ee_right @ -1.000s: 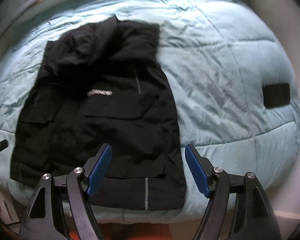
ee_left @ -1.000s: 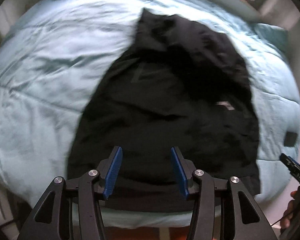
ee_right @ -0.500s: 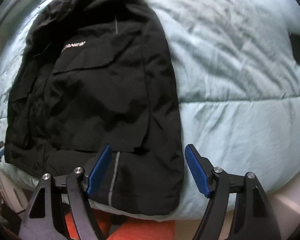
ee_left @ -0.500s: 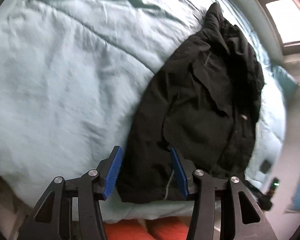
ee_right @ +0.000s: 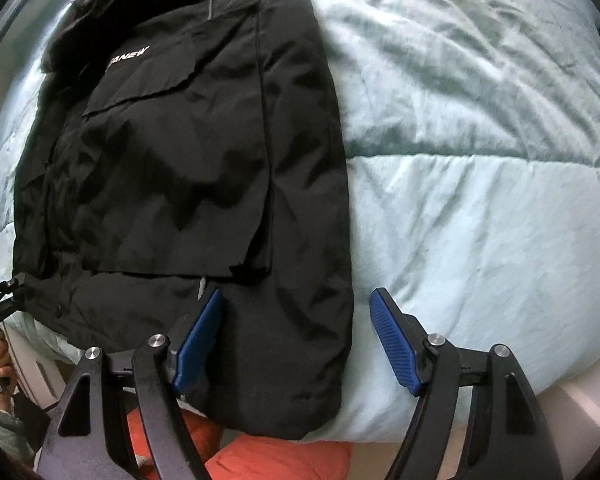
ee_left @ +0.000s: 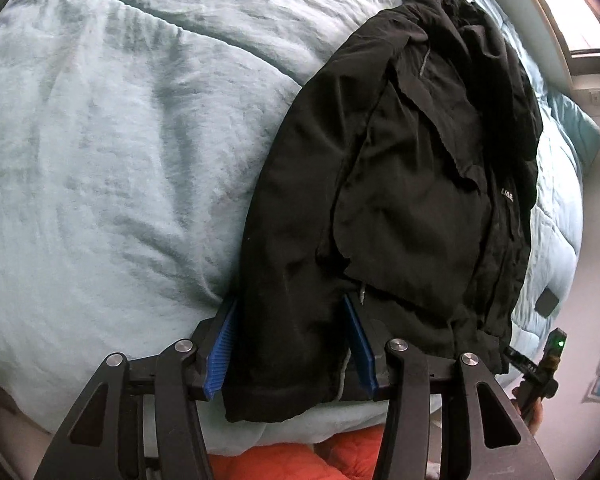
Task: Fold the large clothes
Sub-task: 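Grasp the hem with both tools and lift it toward the collar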
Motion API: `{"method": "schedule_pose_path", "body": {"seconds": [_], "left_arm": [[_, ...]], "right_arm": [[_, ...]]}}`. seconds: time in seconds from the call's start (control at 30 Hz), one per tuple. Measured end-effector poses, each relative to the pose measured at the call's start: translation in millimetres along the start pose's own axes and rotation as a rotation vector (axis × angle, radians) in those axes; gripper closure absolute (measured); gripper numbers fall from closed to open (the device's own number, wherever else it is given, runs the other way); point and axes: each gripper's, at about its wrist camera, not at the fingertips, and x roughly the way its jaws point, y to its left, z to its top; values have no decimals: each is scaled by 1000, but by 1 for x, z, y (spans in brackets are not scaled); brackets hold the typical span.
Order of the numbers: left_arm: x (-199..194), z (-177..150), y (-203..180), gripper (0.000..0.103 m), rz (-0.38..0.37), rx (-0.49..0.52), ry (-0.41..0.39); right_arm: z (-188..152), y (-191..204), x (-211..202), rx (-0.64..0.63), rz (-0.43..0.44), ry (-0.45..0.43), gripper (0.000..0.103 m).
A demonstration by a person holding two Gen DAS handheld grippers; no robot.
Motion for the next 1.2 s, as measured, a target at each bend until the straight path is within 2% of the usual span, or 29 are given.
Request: {"method": "schedule_pose_path", "body": {"seconds": [0.07, 0.1, 0.13, 0.17, 0.2, 0.27, 0.37, 0.47, 0.5, 0.57, 0.6, 0.63, 0.67, 0.77, 0.9, 1.2], "left_arm": [[0, -1, -1, 51, 3, 7, -3], [-2, -3, -2, 51, 3, 14, -9], [-4, -4, -5, 51, 1, 21, -14], [-8, -1, -3, 51, -2, 25, -15], [-12, -2, -5, 51, -16, 22, -22], [-20, -2, -8, 51, -51, 22, -42], [-26, -3, -19, 51, -95, 56, -52], [-13, 0, -24, 51, -87, 71, -17], [-8, 2, -23, 51, -89, 64, -5], [-4, 3, -22, 51, -83, 56, -4], [-6, 4, -23, 56, -64, 58, -16], [-9, 5, -25, 76, -33, 61, -33], [-14, 4, -26, 84, -12, 63, -48], [-33, 8, -26, 89, -27, 40, -116], [-69, 23, -40, 90, -107, 41, -215], [-116, 53, -105, 91, -183, 147, -343]], "right_arm": [[-3, -3, 0, 12, 27, 10, 31], [-5, -4, -2, 18, 52, 16, 45], [-8, -4, -5, 16, 77, 23, 51], [-12, -2, -8, 6, 64, 15, 56], [-14, 2, -14, -17, 40, 1, 67], [-18, 4, -21, -22, 40, -12, 69], [-19, 0, -25, -13, 94, 4, 68], [-12, -1, -14, 9, 133, 56, 58], [-8, -1, -9, 20, 153, 70, 50], [-4, 0, 0, 26, 169, 91, 49], [-4, 0, 0, 21, 162, 89, 55], [-3, 0, -5, 14, 161, 77, 69], [-2, 1, -12, 9, 163, 60, 74], [-1, 9, -35, -1, 144, 2, 80], [10, 29, -74, -53, 119, -85, 84], [63, 54, -134, -102, 140, -219, 85]]}}
